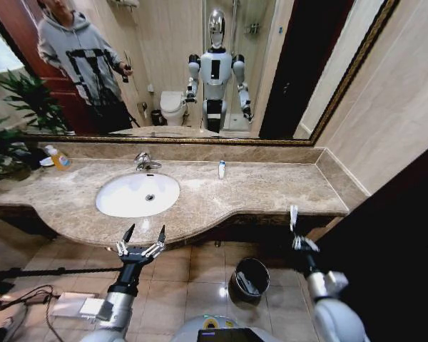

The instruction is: Pick up the trash from the sink and place it in the trash bin.

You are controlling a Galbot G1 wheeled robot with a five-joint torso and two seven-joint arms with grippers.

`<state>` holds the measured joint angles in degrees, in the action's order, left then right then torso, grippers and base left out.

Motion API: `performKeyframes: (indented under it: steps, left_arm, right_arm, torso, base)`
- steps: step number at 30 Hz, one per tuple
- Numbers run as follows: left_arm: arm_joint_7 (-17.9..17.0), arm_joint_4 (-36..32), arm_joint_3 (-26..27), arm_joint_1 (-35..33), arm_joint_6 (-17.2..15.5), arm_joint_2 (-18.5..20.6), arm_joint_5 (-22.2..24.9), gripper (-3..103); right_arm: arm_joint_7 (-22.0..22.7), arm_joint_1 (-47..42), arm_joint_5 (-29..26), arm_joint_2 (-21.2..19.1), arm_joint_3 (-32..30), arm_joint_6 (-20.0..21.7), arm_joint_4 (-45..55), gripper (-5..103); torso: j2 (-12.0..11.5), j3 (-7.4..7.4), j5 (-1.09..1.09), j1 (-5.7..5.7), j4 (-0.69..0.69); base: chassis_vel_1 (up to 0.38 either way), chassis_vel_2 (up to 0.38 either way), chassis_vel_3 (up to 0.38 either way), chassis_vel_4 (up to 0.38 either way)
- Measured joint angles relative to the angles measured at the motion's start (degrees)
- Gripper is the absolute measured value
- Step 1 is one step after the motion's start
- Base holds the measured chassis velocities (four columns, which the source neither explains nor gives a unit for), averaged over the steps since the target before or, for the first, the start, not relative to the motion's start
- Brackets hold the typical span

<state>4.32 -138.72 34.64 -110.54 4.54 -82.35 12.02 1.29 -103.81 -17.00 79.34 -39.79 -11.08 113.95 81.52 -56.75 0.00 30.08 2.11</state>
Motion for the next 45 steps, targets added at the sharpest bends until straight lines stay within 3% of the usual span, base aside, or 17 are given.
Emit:
performKeyframes:
  steps: [5,9,17,20,30,45]
  left_arm:
    - [0.0,0.0,0.0,0.0,0.0,0.0,0.0,100]
    - [0.0,0.0,0.0,0.0,0.0,0.0,0.0,100]
    - [0.0,0.0,0.0,0.0,0.0,0.0,0.0,100]
    - [0.0,0.0,0.0,0.0,0.0,0.0,0.0,100]
    - [0.0,0.0,0.0,0.0,0.0,0.0,0.0,100]
    - [0.0,0.0,0.0,0.0,0.0,0.0,0.0,100]
  right_arm:
    - [-1.2,-0.8,2.8,1.9,2.5,-3.1,-8.6,0]
    - [-2.5,-0.1,2.5,1.7,3.8,-2.3,-13.5,0]
    - [-5.9,4.5,3.0,1.6,5.1,1.8,-24.8,0]
    - [-7.0,9.1,6.5,1.6,5.3,5.8,-30.7,0]
    - [-14.0,18.8,14.4,1.3,7.1,11.6,-42.5,0]
    - [-12.7,35.9,23.4,2.6,8.8,11.4,-65.3,0]
  torso:
    - [0.0,0.00,0.00,0.00,0.00]
    - [0.0,-0.01,0.01,0.00,0.00]
    - [0.0,-0.01,0.00,0.00,0.00]
    - [0.0,-0.01,0.00,0.01,0.00]
    - [0.0,-0.01,0.00,0.01,0.01]
    - [0.0,-0.01,0.00,0.01,0.00]
  base:
    - [0.000,0.000,0.000,0.000]
    - [0.000,0.000,0.000,0.000]
    - [0.000,0.000,0.000,0.000]
    - [0.000,0.000,0.000,0.000]
    - [0.000,0.000,0.000,0.000]
    - [0.000,0.000,0.000,0.000]
